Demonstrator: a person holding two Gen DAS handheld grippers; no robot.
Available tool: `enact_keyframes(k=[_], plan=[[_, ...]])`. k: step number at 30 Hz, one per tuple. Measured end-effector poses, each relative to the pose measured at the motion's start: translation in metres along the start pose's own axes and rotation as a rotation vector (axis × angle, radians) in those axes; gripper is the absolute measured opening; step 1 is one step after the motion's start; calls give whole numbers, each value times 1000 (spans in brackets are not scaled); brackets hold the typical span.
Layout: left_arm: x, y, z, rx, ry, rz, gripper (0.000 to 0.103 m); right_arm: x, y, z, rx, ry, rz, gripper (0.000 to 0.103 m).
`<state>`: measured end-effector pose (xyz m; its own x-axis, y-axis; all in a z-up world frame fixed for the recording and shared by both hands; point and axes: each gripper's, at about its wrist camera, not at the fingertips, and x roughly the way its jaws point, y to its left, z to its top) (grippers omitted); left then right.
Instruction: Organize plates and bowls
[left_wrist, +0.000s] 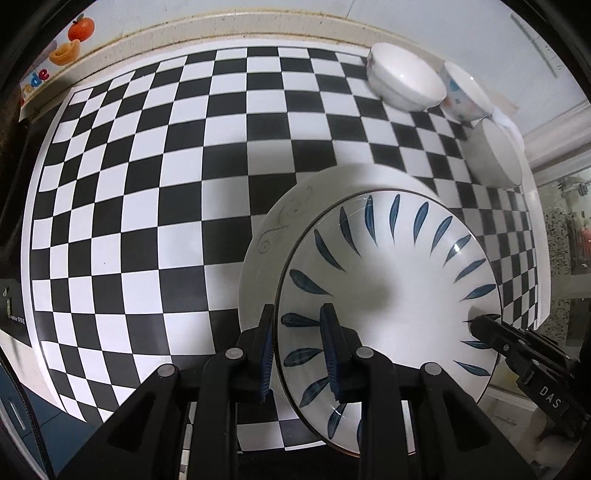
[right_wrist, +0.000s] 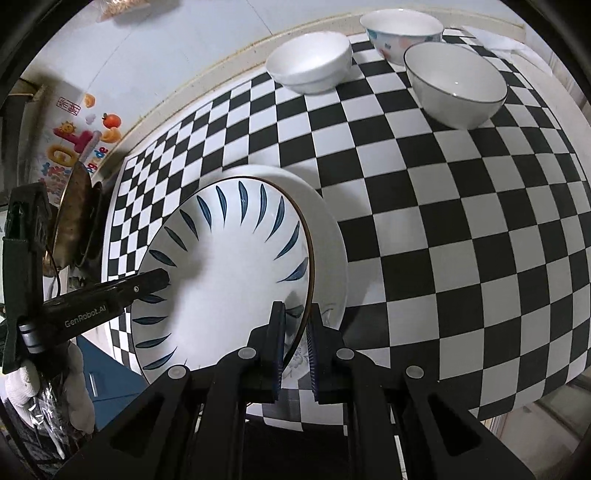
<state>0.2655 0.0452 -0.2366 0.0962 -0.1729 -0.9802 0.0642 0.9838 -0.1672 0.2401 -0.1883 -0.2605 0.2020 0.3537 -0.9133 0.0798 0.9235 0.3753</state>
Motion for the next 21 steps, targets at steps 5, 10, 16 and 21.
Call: enact_keyframes(k=[5, 10, 16, 21], plan=[[8, 2, 0, -2, 15, 9, 21, 10, -1, 0, 1, 14, -11, 13], [15, 1, 4, -5, 26, 19, 21, 15, -1, 4, -2, 17, -21, 13], [21, -3, 7, 1, 32, 27, 21, 22, -2, 6, 0, 26, -29, 13], [24, -3, 7, 3, 39, 32, 21, 27, -3, 6, 6, 34, -31, 13]])
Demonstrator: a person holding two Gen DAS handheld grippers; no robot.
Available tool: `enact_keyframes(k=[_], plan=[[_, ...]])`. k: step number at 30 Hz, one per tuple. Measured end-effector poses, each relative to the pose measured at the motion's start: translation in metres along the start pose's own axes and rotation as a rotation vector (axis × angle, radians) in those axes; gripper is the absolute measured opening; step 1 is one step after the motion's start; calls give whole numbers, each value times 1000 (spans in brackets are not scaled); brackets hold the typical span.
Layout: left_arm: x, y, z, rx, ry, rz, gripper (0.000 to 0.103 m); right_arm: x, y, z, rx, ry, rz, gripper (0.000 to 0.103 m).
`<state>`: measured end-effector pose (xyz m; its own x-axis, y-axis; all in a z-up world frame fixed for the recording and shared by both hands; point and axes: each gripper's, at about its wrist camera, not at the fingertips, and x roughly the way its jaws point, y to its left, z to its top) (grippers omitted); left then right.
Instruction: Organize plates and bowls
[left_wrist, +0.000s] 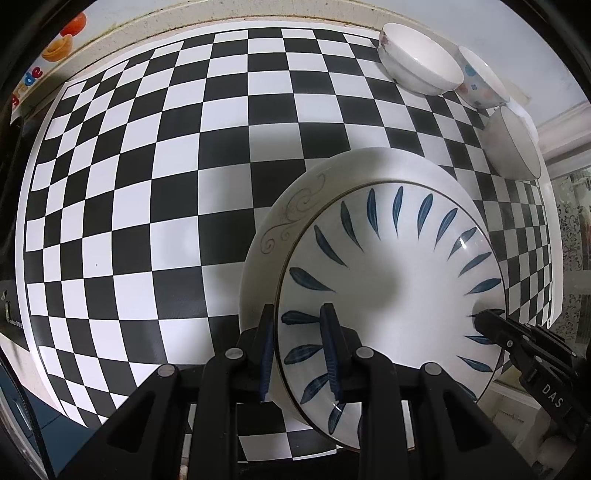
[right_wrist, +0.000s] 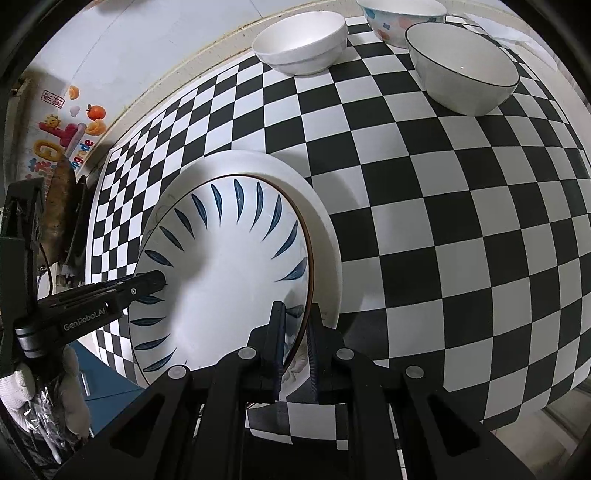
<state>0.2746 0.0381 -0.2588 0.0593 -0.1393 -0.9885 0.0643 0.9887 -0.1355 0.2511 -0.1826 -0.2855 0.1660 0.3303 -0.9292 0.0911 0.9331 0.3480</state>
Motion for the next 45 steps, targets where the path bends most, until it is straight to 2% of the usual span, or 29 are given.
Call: enact_keyframes(k=[25, 31, 37, 45], plan=[[7, 1, 0, -26, 42, 9, 22, 12, -2, 6, 74, 39, -28, 15], [1, 6, -6, -31, 37, 10, 22, 11, 5, 4, 56, 29, -76, 15], [-19, 4, -15, -12, -15, 37, 22, 1, 12, 1, 39, -1, -130, 15], [-79, -6, -47, 44, -156, 72, 22, -52, 40, -16, -21, -104, -214, 16]])
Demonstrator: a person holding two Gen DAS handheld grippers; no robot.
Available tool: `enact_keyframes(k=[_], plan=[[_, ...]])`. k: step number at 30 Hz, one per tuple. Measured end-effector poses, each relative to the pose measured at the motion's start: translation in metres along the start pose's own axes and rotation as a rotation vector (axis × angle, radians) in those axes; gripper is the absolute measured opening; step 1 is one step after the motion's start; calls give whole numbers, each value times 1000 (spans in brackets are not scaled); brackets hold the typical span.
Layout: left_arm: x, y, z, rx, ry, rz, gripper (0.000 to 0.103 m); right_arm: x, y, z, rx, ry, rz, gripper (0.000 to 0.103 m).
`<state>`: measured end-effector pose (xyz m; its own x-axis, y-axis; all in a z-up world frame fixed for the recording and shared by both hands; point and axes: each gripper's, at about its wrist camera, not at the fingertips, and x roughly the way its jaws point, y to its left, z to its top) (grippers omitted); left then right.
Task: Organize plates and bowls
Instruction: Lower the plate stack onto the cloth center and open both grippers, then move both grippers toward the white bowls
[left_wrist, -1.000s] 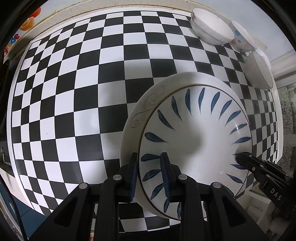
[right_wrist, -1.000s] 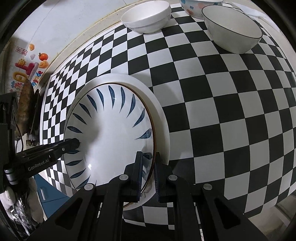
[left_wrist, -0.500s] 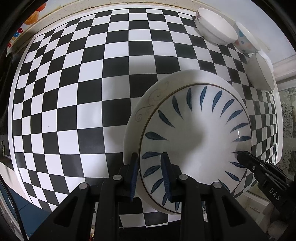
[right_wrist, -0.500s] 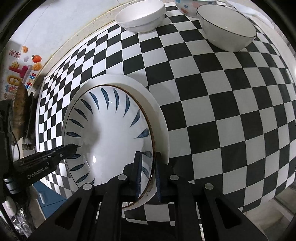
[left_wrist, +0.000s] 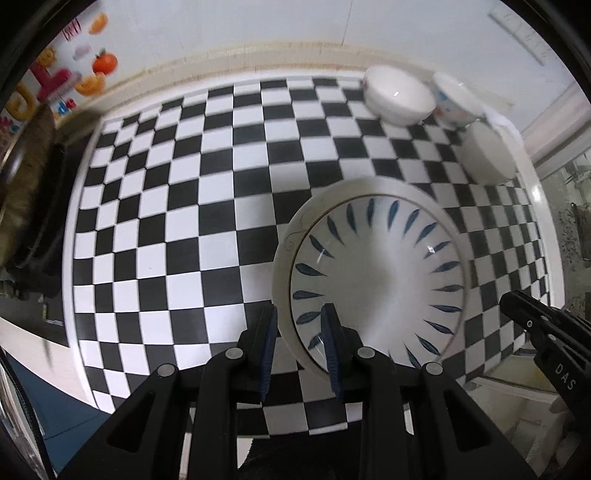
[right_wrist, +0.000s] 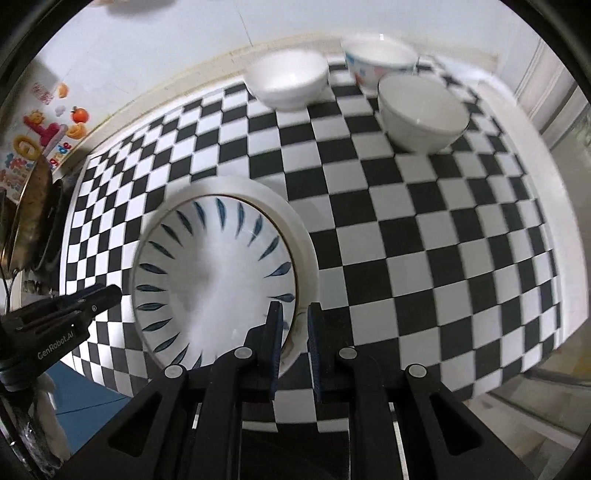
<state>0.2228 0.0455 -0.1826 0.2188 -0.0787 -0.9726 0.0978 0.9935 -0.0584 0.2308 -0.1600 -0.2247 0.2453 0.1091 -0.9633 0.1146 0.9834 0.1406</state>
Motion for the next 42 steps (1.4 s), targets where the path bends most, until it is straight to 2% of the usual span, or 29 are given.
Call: enact_keyframes(k=[10, 13, 15, 16, 17, 18, 20, 21, 35, 42], plan=[[-69, 0, -25, 9, -126, -19, 25, -81, 31, -33, -43, -126, -11, 32], [-85, 1, -33, 2, -166, -21, 28, -102, 39, -47, -50, -161, -10, 46], [-93, 2, -38, -1, -187, -23, 29, -115, 44, -54, -56, -177, -4, 60], [-99, 2, -43, -1, -200, -19, 30, -119, 45, -57, -56, -183, -1, 62], [-103, 3, -45, -2, -207, -22, 39, -124, 47, -61, -57, -188, 2, 69], [-107, 3, -49, -4, -211, -30, 57, -128, 49, -64, -59, -191, 2, 74], [-114, 4, -53, -4, -225, -30, 77, -137, 53, -72, -59, -198, 6, 78], [-118, 4, -57, -3, -238, -23, 77, -141, 54, -74, -56, -200, 8, 80], [-170, -8, -81, -13, -353, 25, 78, -194, 58, -95, -70, -278, -13, 86], [-172, -22, -74, -36, -348, 41, 78, -206, 51, -86, -99, -295, 30, 87]])
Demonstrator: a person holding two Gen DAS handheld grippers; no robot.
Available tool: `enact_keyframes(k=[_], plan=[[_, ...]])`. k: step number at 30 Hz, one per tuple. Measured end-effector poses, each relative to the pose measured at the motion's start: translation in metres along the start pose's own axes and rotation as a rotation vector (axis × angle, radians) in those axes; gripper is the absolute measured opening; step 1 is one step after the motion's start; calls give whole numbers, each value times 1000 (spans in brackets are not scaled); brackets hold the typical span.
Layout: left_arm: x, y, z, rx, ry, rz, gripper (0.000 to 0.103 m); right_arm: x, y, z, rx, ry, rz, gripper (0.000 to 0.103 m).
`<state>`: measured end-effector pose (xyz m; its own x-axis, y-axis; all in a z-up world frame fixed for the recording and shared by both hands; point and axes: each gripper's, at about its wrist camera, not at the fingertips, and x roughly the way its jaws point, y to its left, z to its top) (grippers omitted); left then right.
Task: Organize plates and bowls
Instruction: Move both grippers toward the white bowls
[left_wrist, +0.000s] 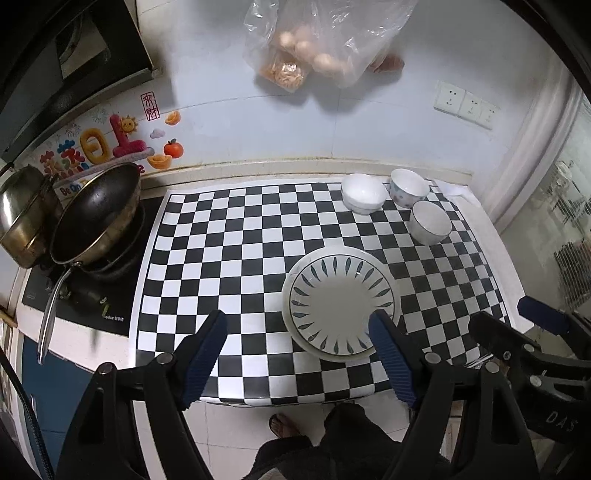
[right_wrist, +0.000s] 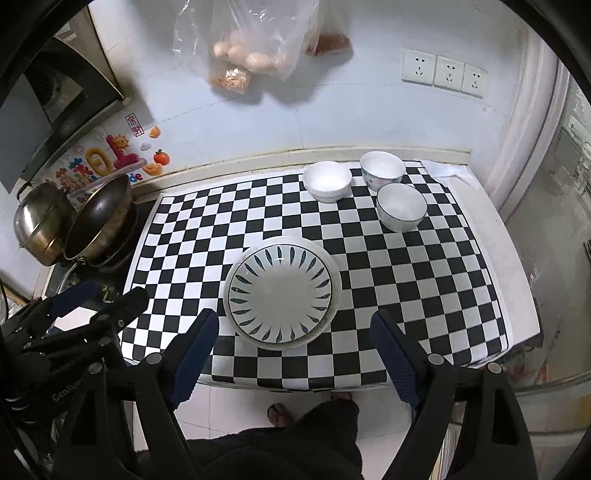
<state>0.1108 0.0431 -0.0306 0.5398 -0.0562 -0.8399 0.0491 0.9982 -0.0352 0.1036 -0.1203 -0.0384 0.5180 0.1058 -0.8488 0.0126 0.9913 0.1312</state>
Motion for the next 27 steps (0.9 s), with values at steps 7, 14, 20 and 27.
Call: enact_keyframes(k=[7, 14, 20, 27], plan=[[25, -39, 37, -19, 12, 26, 78, 18, -39, 26, 9, 6, 80, 87], [115, -96, 105, -37, 109, -50, 78, 77, -145, 78, 100, 33, 55, 87], [235, -156, 149, -35, 297, -164, 74, 176, -250, 131, 202, 151, 63, 84], [349, -202, 158, -69, 505, -201, 54, 286, -310, 168, 237, 287, 72, 70]])
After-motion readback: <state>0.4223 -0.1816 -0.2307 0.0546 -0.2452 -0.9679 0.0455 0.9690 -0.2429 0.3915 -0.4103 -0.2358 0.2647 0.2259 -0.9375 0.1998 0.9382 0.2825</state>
